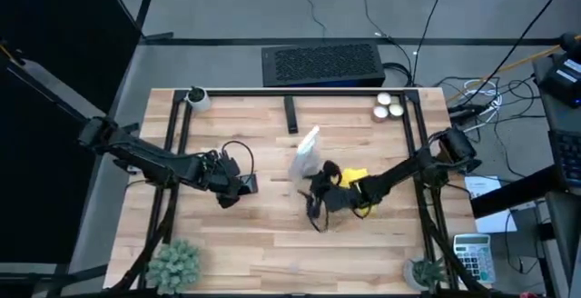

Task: Apply microfiber cloth
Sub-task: Adjust the spray bottle on the table, then wipe the table with a yellow microfiber cloth

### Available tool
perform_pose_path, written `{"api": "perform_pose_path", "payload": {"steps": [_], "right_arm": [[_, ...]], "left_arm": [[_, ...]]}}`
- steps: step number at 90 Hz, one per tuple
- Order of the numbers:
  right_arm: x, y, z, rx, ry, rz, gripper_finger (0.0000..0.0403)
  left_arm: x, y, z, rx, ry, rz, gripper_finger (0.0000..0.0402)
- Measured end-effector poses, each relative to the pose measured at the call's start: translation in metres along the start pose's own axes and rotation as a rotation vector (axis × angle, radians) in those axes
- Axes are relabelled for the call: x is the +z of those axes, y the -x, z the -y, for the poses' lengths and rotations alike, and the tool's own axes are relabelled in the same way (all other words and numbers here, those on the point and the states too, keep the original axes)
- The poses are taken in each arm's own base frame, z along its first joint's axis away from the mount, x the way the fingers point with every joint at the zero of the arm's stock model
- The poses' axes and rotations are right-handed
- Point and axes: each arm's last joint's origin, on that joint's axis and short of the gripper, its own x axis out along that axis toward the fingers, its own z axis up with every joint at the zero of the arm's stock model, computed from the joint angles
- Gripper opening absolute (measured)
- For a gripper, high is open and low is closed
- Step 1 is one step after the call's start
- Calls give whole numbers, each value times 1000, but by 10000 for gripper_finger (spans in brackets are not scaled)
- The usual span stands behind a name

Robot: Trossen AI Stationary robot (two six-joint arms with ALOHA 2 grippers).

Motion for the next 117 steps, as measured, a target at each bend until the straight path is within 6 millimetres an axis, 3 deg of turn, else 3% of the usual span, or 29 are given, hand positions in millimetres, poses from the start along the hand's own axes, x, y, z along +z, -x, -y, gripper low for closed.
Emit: {"api": "perform_pose_path", "payload": {"steps": [18, 32, 48, 64, 73, 89, 104, 117], "right_arm": [[4, -14, 31, -99, 19, -78, 212], [17, 7, 45, -101, 55, -138, 212], [28, 28, 38, 132, 41, -176, 212], [3, 42, 35, 267, 75, -471, 212], [-8, 60, 43, 190, 33, -649, 212], [-16, 82, 49, 32, -71, -759, 212], [-48, 78, 50, -28, -93, -855, 198], [-51, 58, 32, 132, -169, -734, 112]], "left_arm": [[2, 6, 0, 1, 20, -31, 226], [-2, 26, -1, 0, 29, -99, 226], [-21, 32, -5, 1, -14, -257, 226], [-35, 26, -4, 15, -41, -297, 226], [-35, 23, -3, 32, -49, -245, 226], [-30, 21, -2, 59, -64, -153, 226], [-26, 20, 1, 25, -63, -108, 226], [-23, 20, 3, 13, -60, -77, 226]]}}
